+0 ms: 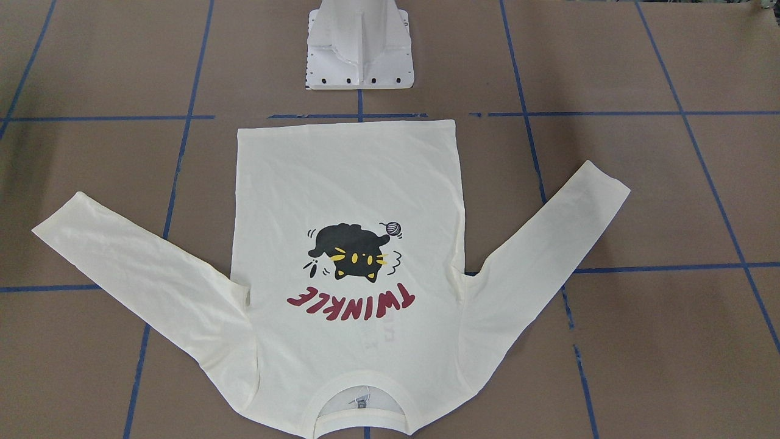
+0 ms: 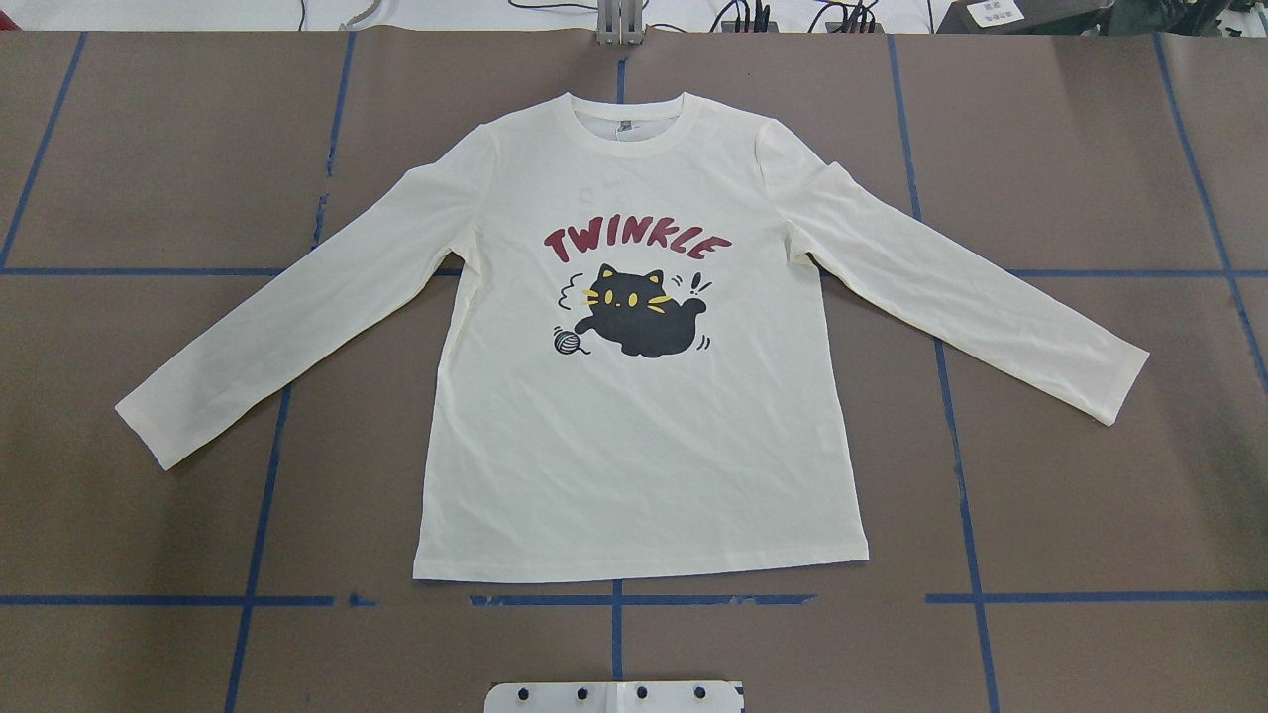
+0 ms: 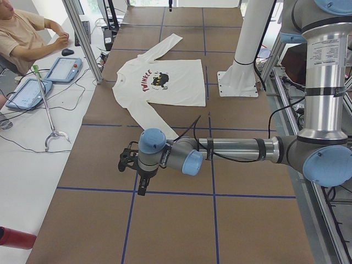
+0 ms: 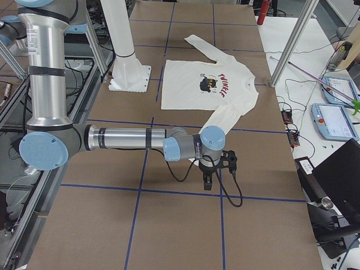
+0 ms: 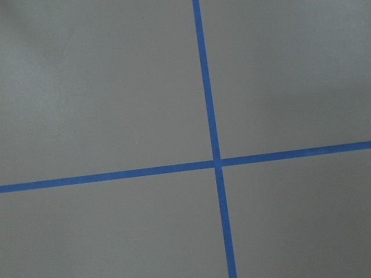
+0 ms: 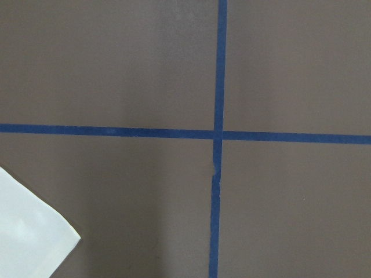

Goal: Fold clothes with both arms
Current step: 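Move the right gripper toward the sleeve nearest it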

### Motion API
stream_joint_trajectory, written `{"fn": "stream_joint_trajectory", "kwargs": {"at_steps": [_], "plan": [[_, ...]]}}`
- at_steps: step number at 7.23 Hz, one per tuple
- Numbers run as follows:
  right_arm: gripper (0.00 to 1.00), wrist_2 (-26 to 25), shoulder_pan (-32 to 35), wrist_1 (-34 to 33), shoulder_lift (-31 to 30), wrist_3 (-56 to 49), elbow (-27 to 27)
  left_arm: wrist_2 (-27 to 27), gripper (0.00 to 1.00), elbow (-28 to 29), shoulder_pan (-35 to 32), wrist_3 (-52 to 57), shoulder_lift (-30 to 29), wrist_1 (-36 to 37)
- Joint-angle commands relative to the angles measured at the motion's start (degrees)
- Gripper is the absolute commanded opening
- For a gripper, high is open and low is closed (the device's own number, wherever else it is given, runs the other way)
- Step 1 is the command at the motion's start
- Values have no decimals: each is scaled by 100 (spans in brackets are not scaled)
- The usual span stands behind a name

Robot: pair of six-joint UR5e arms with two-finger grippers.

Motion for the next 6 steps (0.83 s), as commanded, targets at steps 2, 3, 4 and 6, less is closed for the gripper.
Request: {"fn": "stream_joint_trajectory", "kwargs": {"at_steps": [2,3,4,6], "plan": [[100,93,-87,311,31,11,25,-205,100,-91,13,-43,116,0],[100,294,-340,755,22,141,34,-458,100,-133,39,-35,264,-96],[100,392,-752,1012,22,682,17,-522,100,-186,65,-44,248,-262],[100,340,-1220,1601,83,1685,-237,-786,100,-186,109,-648,257,-597]]}}
